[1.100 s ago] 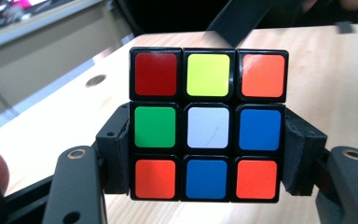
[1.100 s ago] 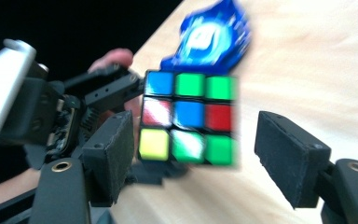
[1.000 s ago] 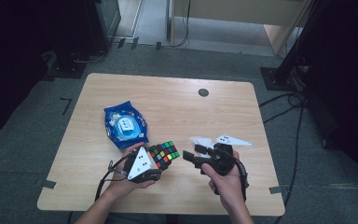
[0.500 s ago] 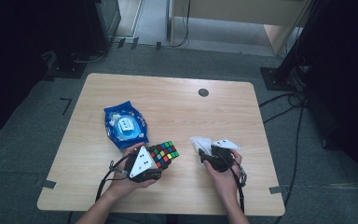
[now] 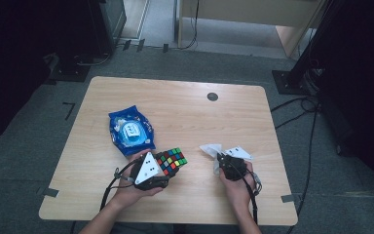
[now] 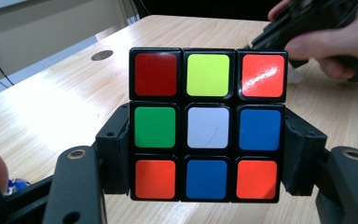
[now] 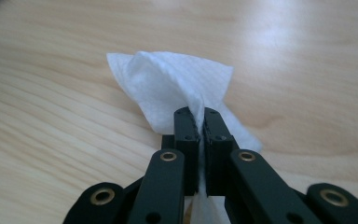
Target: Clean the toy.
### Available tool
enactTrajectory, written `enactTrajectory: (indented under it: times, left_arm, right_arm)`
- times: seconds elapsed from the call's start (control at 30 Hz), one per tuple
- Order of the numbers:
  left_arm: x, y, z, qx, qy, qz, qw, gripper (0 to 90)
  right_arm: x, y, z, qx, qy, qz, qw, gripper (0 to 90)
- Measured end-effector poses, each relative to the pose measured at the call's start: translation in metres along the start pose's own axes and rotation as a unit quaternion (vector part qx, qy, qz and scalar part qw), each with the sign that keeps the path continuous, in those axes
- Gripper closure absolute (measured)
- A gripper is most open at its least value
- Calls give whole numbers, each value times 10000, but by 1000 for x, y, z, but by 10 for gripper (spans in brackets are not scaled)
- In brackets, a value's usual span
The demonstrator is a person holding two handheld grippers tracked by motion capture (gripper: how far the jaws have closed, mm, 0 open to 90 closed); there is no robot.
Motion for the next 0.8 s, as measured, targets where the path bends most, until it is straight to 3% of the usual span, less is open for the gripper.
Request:
enactTrajectory:
  times: [0.07,0.13,0.17,0.3,0.37,0.47,0.53,0.63,0.7,0.8]
  left_arm:
    - [1,0,1,4,6,-3,10000,339]
    - [1,-2,1,22,10,3,10000,339]
    - [1,-2,2,27,14,6,10000,339]
    - [-1,-6,2,82,-24,34,10000,339]
    - [-2,-8,3,107,-42,34,9999,339]
    - [-3,-12,4,163,-47,65,9998,339]
    - [-4,-15,4,221,-73,102,9997,339]
    - [-7,-20,3,287,-159,170,9993,340]
    - [-8,-21,2,260,-171,241,9992,340]
    - [-8,-19,0,248,-160,242,9993,341]
  right_arm:
    - [-11,9,-9,-276,-253,-2,9993,880]
    - [-24,23,-21,-672,-538,64,9963,880]
    - [-33,33,-29,-942,-726,103,9928,879]
    - [-55,68,-52,-1649,-1161,111,9794,879]
    - [-64,87,-63,-2053,-1328,167,9695,878]
    - [-70,110,-72,-2442,-1398,145,9595,876]
    - [-70,120,-74,-2579,-1390,120,9560,874]
    - [-65,125,-71,-2525,-1353,-1,9581,869]
    - [-62,121,-67,-2504,-1379,188,9581,865]
    - [-57,108,-58,-2227,-1302,232,9659,861]
Point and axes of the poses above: each handheld gripper's, and its own axes: z roughly forward along the jaws, x roughly out of its underside, y roughly to its left, the point moved 6 cm from there along z, roughly forward along the jaws, and after that the axes turned 9 degrees about -y, right-handed, at the moved point
